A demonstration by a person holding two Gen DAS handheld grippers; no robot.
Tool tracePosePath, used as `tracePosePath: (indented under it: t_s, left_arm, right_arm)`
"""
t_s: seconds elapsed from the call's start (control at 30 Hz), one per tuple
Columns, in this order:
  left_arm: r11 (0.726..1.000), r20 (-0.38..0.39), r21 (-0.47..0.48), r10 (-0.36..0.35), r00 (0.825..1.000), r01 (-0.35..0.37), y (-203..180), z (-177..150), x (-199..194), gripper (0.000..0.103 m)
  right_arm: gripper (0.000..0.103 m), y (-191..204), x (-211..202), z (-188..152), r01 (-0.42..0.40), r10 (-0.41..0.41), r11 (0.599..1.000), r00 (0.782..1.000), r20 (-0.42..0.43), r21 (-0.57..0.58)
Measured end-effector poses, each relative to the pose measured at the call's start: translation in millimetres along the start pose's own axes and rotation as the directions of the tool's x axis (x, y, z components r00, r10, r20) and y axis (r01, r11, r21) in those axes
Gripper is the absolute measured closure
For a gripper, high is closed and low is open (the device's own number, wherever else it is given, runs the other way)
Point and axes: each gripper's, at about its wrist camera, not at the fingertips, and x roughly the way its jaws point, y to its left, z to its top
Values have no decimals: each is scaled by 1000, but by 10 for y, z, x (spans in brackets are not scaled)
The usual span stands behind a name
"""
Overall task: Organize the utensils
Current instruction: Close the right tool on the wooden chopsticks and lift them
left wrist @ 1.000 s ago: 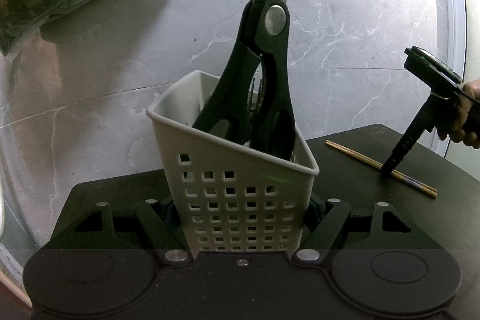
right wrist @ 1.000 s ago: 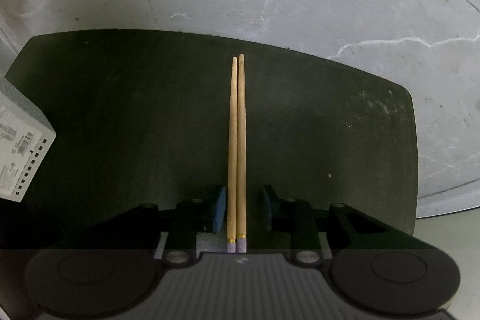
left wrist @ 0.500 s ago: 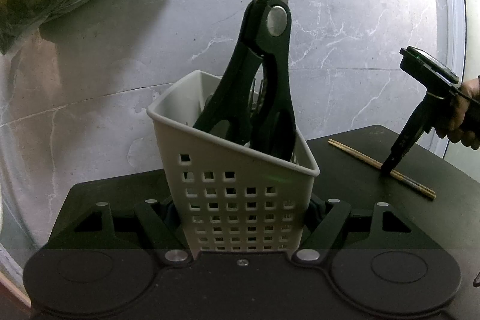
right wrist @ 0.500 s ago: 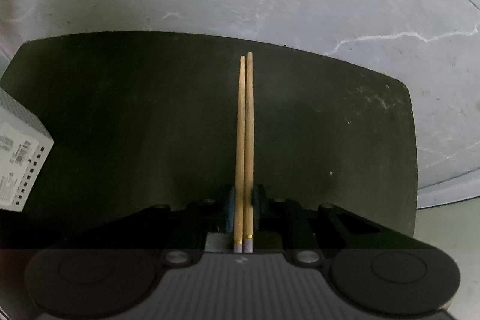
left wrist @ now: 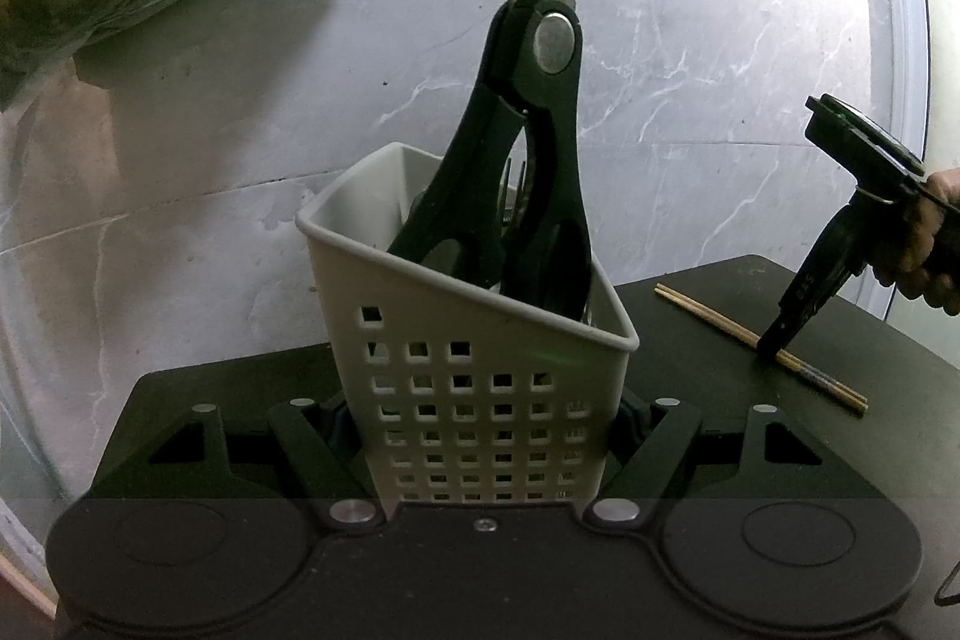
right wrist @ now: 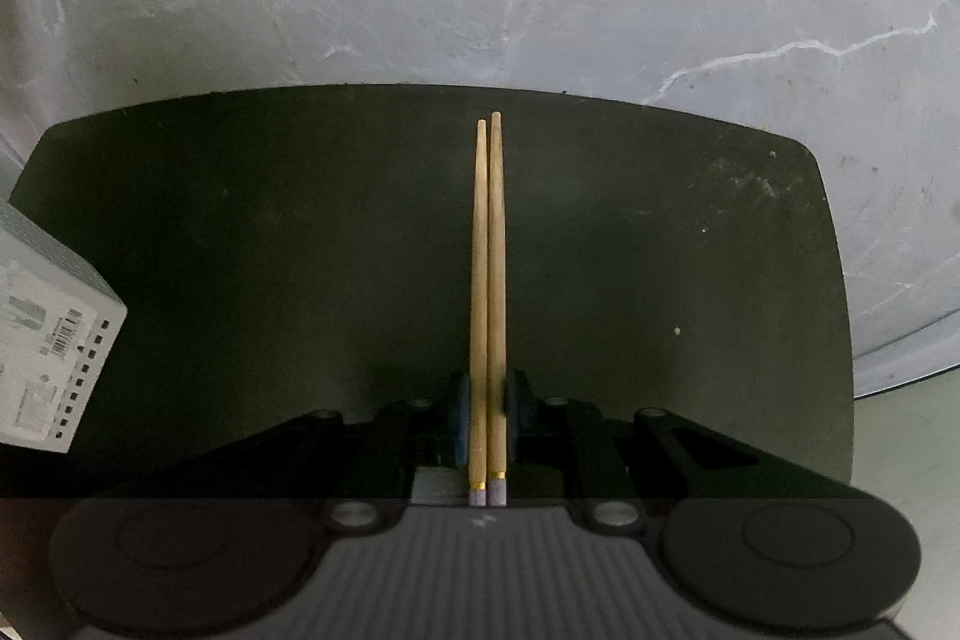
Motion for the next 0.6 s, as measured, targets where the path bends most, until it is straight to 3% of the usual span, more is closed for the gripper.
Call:
tracePosePath:
  t_s: [0.6]
  left_arm:
    - [1000,4,3,-7,1000,7,3,1,8,26]
  right_arm:
    - [90,15,-52,-92,-73,72,995,997,19,61]
